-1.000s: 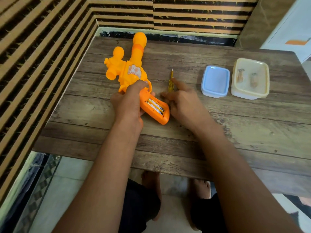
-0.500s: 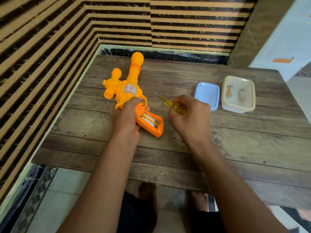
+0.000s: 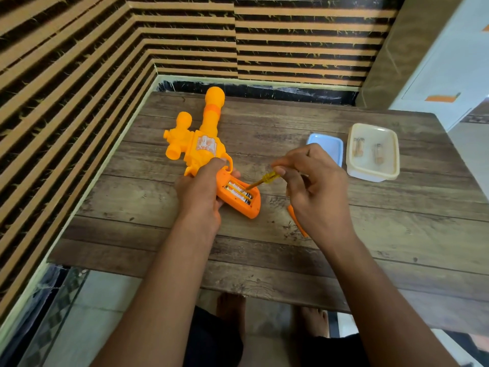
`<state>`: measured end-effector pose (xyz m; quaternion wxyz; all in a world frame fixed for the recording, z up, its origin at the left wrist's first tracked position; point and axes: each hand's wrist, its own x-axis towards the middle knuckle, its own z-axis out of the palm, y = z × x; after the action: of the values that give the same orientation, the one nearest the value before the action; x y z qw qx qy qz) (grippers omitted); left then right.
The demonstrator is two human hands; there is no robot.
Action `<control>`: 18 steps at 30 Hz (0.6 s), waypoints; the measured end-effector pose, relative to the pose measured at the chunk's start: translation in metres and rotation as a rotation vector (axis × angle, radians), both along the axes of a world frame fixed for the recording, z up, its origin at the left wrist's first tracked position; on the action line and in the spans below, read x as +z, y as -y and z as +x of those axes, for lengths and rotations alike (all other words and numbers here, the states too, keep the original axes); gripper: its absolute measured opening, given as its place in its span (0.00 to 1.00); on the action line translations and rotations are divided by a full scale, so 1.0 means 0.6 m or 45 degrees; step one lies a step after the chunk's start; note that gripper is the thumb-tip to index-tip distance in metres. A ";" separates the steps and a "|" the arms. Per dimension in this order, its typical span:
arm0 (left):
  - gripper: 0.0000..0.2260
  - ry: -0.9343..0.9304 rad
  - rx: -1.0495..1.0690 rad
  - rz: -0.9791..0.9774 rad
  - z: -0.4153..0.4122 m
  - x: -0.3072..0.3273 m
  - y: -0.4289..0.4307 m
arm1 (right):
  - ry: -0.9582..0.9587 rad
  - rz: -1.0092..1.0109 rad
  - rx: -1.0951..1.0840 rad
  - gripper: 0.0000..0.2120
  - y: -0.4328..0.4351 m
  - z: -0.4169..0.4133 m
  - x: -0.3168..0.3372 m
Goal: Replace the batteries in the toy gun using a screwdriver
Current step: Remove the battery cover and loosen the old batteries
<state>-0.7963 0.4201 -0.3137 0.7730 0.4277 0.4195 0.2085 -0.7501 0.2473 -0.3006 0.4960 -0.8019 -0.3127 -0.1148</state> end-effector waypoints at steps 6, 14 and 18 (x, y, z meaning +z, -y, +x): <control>0.14 -0.007 -0.013 0.037 -0.001 0.000 -0.002 | 0.055 0.109 0.038 0.06 -0.012 0.002 -0.002; 0.15 -0.023 -0.028 0.037 0.001 -0.005 -0.005 | 0.204 0.049 0.103 0.08 -0.017 -0.003 0.004; 0.14 -0.030 -0.020 0.046 0.000 -0.006 -0.006 | 0.318 0.038 0.165 0.09 -0.011 -0.006 0.007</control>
<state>-0.7963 0.4238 -0.3171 0.7618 0.4472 0.4214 0.2050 -0.7536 0.2538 -0.2966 0.4716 -0.7519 -0.4214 -0.1859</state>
